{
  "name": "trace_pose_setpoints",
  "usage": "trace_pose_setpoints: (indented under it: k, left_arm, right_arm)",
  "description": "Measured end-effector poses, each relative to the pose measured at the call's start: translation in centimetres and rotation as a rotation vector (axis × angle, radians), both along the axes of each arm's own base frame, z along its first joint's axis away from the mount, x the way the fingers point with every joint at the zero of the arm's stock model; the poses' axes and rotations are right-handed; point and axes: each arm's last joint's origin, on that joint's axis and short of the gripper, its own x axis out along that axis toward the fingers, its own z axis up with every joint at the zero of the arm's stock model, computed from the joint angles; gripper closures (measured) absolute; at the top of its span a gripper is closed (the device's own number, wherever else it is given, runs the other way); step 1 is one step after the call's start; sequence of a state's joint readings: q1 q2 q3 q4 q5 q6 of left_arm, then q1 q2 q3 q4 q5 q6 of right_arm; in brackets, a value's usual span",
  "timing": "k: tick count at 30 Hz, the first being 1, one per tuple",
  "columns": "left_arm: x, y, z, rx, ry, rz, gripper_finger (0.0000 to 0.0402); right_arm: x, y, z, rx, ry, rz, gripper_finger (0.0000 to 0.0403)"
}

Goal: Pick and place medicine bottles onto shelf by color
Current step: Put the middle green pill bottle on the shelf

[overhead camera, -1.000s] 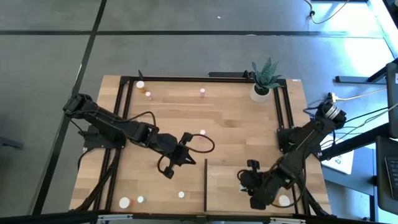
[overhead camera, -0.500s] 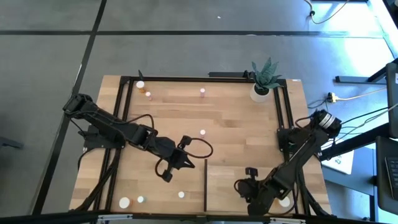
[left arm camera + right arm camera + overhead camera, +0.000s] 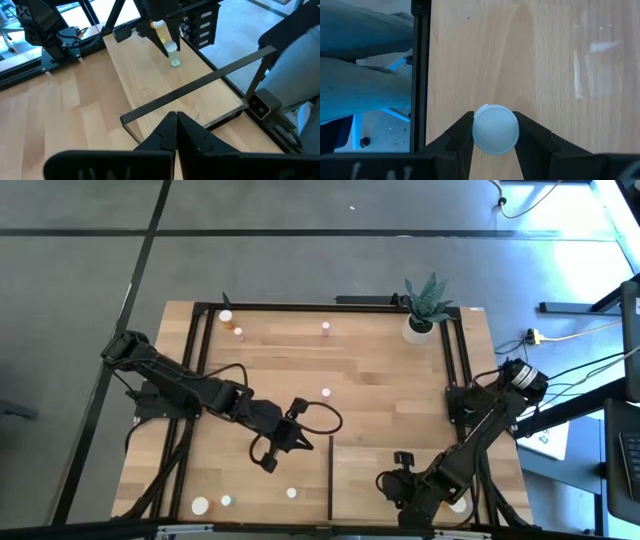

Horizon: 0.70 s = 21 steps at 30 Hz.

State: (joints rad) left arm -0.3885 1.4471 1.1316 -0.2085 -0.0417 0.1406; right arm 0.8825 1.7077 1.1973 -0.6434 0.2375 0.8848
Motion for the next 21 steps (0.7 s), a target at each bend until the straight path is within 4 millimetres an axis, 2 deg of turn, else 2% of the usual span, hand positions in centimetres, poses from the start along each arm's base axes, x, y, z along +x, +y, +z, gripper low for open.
trace_pose_setpoints:
  k: [6,15,21]
  left_arm:
    - [0.0,0.0,0.0,0.0,0.0,0.0,0.0401]
    - [0.0,0.0,0.0,0.0,0.0,0.0,0.0401]
    - [0.0,0.0,0.0,0.0,0.0,0.0,0.0401]
  right_arm:
    - [-0.01,0.0,-0.01,0.003,0.003,-0.002,0.0274]
    - [0.05,0.14,-0.07,0.018,0.005,0.006,0.0234]
    - [0.06,0.15,-0.06,0.019,0.004,0.008,0.0226]
